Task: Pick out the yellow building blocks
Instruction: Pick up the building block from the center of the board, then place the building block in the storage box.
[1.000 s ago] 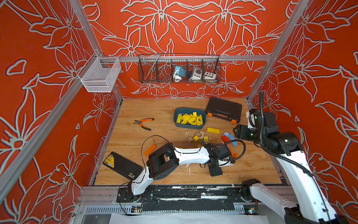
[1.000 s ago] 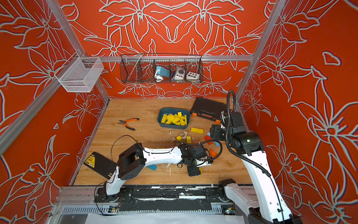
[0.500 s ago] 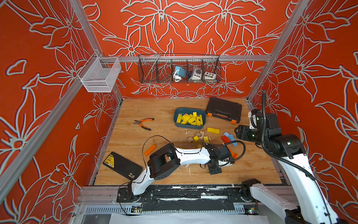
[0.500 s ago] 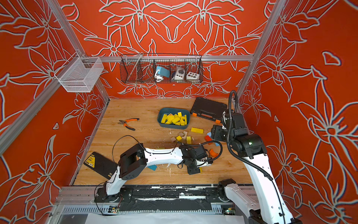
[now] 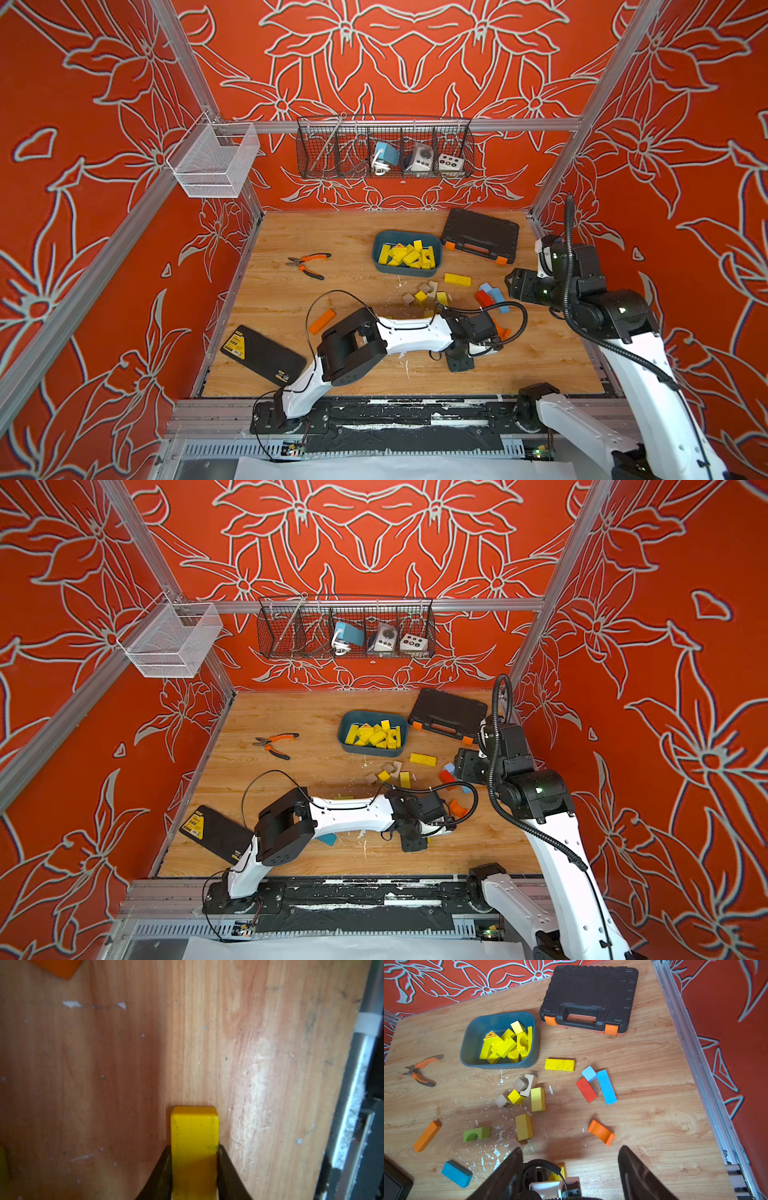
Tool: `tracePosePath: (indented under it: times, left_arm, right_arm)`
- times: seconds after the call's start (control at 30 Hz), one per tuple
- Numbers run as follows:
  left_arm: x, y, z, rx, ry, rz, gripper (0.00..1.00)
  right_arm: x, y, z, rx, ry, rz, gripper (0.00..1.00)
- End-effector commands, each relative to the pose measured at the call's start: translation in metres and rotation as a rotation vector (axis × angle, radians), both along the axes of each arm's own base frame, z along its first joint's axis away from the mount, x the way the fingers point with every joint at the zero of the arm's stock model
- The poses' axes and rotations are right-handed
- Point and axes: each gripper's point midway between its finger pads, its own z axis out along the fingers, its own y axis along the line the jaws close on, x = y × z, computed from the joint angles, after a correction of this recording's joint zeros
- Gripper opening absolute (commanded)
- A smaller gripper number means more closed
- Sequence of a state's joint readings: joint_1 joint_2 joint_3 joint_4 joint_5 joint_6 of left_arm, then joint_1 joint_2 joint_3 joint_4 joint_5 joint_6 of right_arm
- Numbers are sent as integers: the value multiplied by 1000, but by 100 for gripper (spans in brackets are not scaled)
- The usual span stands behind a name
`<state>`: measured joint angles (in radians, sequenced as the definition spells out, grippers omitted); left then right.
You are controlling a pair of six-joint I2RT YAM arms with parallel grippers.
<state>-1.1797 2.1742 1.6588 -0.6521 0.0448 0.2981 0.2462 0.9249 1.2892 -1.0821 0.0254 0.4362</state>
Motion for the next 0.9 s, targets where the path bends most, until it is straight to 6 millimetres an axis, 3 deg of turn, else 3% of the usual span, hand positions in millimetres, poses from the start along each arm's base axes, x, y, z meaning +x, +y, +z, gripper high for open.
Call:
tracePosePath:
  times: [0.0,0.1,0.2,0.3,0.47,0.63,0.87]
  left_arm:
    - [0,10,27,8,-15,-12,22]
    - [10,12,57,-34,-23,0,23]
    - [34,18,88,-91,-9,58,23]
    - [70,30,118,-136,-11,128,23]
    - [147,62,158,-205,-79,259,23]
    - [210,93,171,-240,-118,374,23]
    - [268,119,158,-237,-171,460,23]
  right_arm:
    - [-7,-10,6,-22,-10,-37,75]
    - [-6,-11,9,-21,-19,-45,75]
    - [-4,-11,8,-17,-20,-49,76]
    - [0,-9,3,-13,-10,-47,76]
    - [5,-3,-16,-15,43,-11,76]
    - [15,0,-28,-27,49,-1,76]
    - [27,6,-38,-30,71,29,76]
